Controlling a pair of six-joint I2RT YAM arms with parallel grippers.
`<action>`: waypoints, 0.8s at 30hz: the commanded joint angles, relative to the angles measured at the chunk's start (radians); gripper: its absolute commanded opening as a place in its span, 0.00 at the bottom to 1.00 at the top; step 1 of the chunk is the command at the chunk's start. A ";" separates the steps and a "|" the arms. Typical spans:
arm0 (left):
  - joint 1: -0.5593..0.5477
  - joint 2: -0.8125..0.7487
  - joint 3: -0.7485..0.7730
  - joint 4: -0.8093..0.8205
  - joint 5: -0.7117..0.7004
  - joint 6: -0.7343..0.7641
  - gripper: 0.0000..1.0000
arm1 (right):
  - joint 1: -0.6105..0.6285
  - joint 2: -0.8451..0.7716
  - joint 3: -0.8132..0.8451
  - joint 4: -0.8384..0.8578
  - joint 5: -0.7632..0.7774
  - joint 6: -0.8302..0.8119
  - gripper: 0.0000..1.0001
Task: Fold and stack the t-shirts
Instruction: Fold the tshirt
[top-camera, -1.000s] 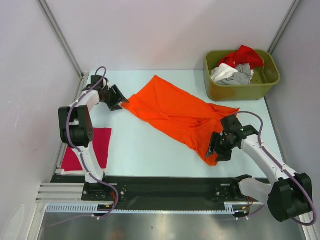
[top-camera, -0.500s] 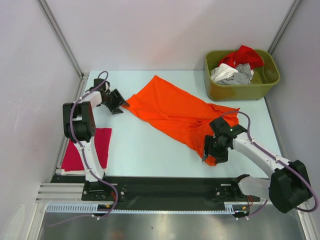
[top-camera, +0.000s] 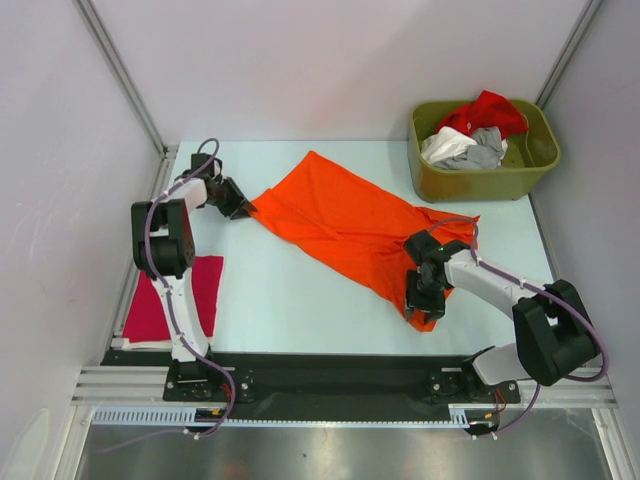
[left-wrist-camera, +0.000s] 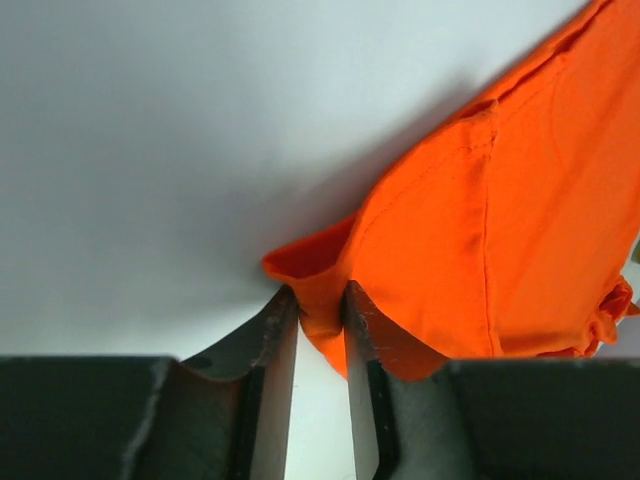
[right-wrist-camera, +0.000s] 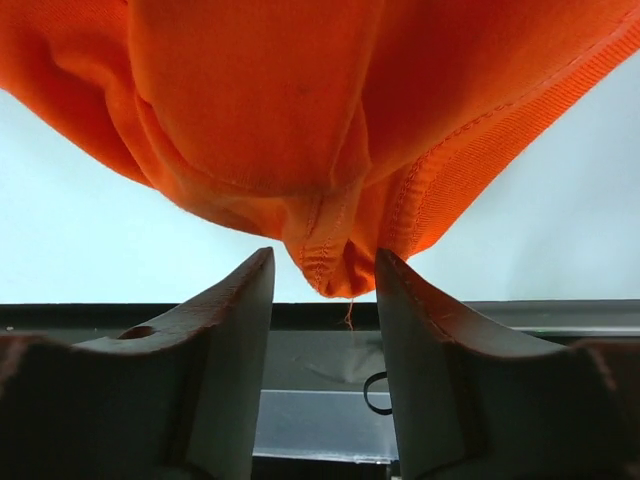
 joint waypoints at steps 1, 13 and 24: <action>-0.006 0.017 0.045 0.011 -0.024 0.015 0.28 | 0.007 0.011 0.024 -0.002 0.029 0.009 0.48; -0.002 0.000 0.071 0.016 -0.089 0.058 0.00 | -0.020 0.006 -0.014 -0.034 0.040 0.019 0.03; 0.104 -0.083 -0.018 0.091 -0.133 0.094 0.00 | -0.046 -0.074 -0.103 -0.096 -0.271 -0.037 0.00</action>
